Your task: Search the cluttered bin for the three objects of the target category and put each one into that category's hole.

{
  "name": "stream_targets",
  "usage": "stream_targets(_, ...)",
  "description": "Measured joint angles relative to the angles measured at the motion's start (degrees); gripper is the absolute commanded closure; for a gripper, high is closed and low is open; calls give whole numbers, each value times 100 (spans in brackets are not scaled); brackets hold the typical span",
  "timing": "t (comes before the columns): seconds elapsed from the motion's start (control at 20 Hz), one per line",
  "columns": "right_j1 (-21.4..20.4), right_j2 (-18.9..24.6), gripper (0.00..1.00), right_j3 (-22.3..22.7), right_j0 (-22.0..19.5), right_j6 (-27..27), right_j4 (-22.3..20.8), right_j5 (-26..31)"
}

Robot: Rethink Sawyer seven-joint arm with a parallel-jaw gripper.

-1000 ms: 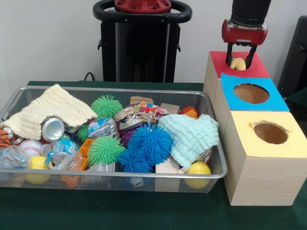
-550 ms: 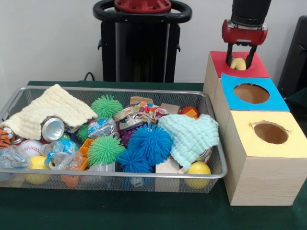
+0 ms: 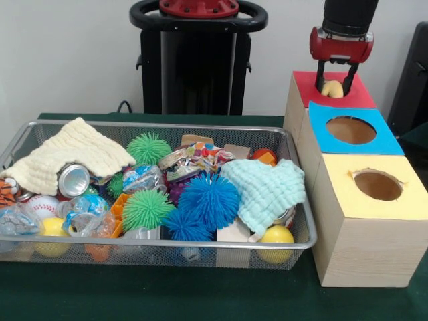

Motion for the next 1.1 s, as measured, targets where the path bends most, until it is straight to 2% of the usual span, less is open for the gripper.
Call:
stream_targets(0.05,-4,0,100,4,1,-2,-8,1)
stream_targets(1.1,-71,-2,100,33,0,-1,-91,-1)
